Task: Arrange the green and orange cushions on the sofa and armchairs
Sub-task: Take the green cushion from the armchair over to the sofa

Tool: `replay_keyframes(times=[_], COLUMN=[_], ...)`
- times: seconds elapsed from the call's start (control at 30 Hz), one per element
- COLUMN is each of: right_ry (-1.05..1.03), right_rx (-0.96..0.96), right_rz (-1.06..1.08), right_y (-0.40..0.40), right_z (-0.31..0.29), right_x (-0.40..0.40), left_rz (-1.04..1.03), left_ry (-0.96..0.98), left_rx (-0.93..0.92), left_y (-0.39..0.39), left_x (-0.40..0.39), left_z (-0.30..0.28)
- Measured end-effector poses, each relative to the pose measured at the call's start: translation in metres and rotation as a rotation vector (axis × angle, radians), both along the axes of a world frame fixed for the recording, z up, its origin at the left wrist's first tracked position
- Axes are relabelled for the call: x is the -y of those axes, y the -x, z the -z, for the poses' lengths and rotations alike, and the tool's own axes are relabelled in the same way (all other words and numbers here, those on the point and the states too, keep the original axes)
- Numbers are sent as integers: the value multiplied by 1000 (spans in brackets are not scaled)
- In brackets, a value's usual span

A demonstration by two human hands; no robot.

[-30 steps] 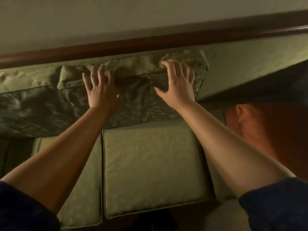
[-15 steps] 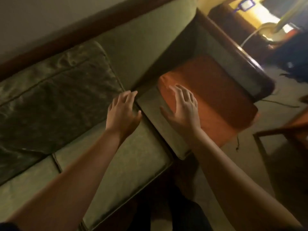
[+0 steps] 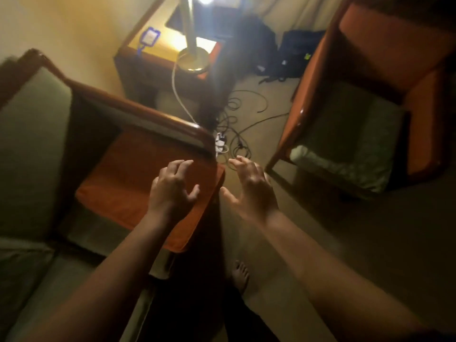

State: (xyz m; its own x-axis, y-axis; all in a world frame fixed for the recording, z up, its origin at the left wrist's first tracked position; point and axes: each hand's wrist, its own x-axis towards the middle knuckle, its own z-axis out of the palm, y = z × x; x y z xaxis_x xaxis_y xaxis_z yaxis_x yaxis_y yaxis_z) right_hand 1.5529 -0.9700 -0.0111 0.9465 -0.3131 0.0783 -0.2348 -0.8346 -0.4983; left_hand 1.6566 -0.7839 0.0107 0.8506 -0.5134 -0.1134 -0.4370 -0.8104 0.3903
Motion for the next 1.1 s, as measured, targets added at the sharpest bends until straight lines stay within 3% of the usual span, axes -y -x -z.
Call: replay_keyframes(times=[0.23,0.67,0.83,0.97,1.1], right_ry=[-25,-39,-66,-189,-68], right_rx=[-62,-150,-93,-300,-341], right_rz=[260,627,773,953,809], right_y=[30,52,46,42,9], right_z=[-3,89,136,186,226], right_x=[181,453,552,631,698], left_rz=[311,670,617,531,416], left_ry=[93,-64,-137,-208,-268], left_rx=[-4,-126,-187,-249,-215], left_y=[-6,-58,-70,-74,-87], left_x=[210,533,632,698,765], left_z=[-7,85,131,184,220])
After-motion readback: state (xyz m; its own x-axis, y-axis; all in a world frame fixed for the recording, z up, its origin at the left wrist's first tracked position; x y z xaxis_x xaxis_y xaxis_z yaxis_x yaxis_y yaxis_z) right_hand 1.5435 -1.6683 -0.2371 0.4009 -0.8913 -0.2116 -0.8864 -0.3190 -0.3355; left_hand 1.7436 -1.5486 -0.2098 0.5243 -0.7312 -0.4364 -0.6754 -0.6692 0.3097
